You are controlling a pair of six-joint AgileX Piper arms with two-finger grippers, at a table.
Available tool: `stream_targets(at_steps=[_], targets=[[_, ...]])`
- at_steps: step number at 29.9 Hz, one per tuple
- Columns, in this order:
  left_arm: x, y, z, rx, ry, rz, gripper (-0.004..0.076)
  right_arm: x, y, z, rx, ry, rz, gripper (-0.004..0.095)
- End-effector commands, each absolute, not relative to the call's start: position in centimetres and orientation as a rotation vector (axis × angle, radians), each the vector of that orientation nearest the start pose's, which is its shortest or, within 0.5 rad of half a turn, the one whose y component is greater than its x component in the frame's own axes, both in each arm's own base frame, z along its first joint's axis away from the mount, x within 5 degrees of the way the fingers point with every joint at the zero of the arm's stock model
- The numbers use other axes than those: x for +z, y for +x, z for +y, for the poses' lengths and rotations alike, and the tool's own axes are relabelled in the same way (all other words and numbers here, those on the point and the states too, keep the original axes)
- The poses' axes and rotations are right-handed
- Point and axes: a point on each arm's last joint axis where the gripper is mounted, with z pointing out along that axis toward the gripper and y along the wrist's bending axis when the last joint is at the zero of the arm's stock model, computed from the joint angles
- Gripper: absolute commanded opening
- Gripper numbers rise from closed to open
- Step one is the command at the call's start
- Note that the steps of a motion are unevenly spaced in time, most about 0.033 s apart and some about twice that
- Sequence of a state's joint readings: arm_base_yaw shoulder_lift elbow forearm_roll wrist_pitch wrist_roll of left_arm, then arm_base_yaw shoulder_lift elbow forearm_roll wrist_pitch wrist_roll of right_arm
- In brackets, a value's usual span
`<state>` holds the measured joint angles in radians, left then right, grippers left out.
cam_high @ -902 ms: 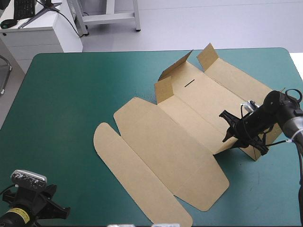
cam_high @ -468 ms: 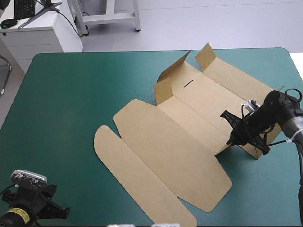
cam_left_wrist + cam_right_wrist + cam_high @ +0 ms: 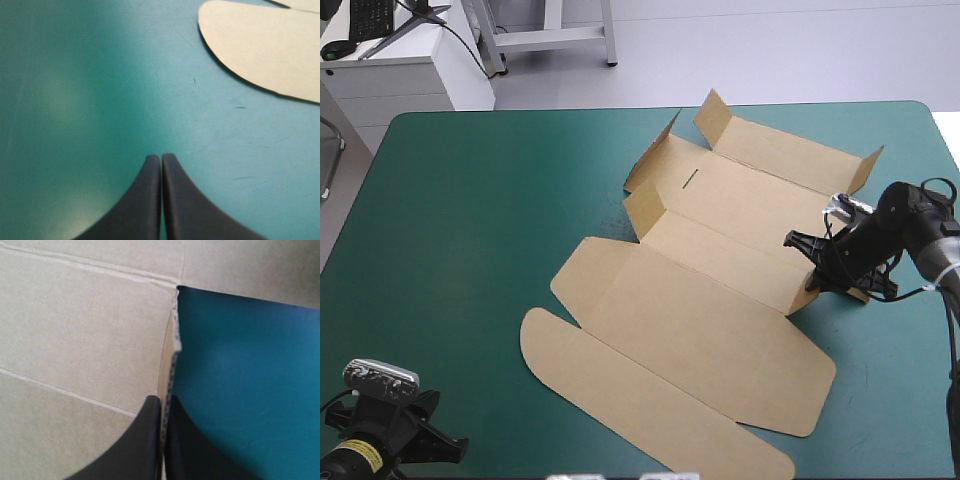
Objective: Fold the box
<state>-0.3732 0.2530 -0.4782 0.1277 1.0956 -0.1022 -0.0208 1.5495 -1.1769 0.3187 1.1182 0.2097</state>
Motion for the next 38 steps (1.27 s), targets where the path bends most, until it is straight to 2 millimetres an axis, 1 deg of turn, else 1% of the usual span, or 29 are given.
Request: stream_targets(at_steps=[1,4,8,11,13,15,17,19,21,25,27,30,32,35,38], targets=[[27.6,3.8,-0.4,-0.089,0.328,2.253,-0.0010,29.6,31.0,1.8,0.392,0.249,2.876,-0.0016],[27.6,3.8,-0.4,-0.089,0.328,2.253,-0.0010,30.5,33.2,2.2,0.327,0.005,2.874,-0.0016],[27.6,3.8,-0.4,-0.089,0.328,2.253,-0.0010,31.5,36.5,3.7,0.180,-0.314,2.825,-0.0016],[27.6,3.8,-0.4,-0.089,0.328,2.253,-0.0010,32.4,38.6,5.4,0.033,-0.608,2.747,-0.0016],[27.6,3.8,-0.4,-0.089,0.328,2.253,-0.0010,33.0,39.8,7.1,-0.043,-0.780,2.663,-0.0016],[27.6,3.8,-0.4,-0.089,0.328,2.253,-0.0010,33.7,40.8,9.0,-0.050,-0.869,2.567,-0.0016],[27.6,3.8,-0.4,-0.089,0.328,2.253,-0.0010,33.7,41.6,10.7,-0.011,-1.006,2.482,-0.0017],[27.6,3.8,-0.4,-0.089,0.328,2.253,-0.0010,33.7,41.8,12.6,0.030,-1.228,2.355,-0.0016],[27.6,3.8,-0.4,-0.089,0.328,2.253,-0.0010,33.8,42.0,14.2,0.053,-1.307,2.260,-0.0016],[27.6,3.8,-0.4,-0.089,0.328,2.253,-0.0010,34.1,42.0,17.1,-0.012,-1.458,2.068,-0.0017],[27.6,3.8,-0.4,-0.089,0.328,2.253,-0.0010,34.3,41.6,18.8,-0.052,-1.558,1.950,-0.0019],[27.6,3.8,-0.4,-0.089,0.328,2.253,-0.0010,34.3,40.7,21.4,-0.132,-1.686,1.818,-0.0019],[27.6,3.8,-0.4,-0.089,0.328,2.253,-0.0010,34.3,40.2,22.6,-0.136,-1.706,1.780,-0.0019],[27.6,3.8,-0.4,-0.089,0.328,2.253,-0.0010,34.5,39.3,24.6,-0.081,-1.703,1.723,-0.0019],[27.6,3.8,-0.4,-0.089,0.328,2.253,-0.0010,34.6,38.3,26.2,-0.056,-1.767,1.650,-0.0019]])
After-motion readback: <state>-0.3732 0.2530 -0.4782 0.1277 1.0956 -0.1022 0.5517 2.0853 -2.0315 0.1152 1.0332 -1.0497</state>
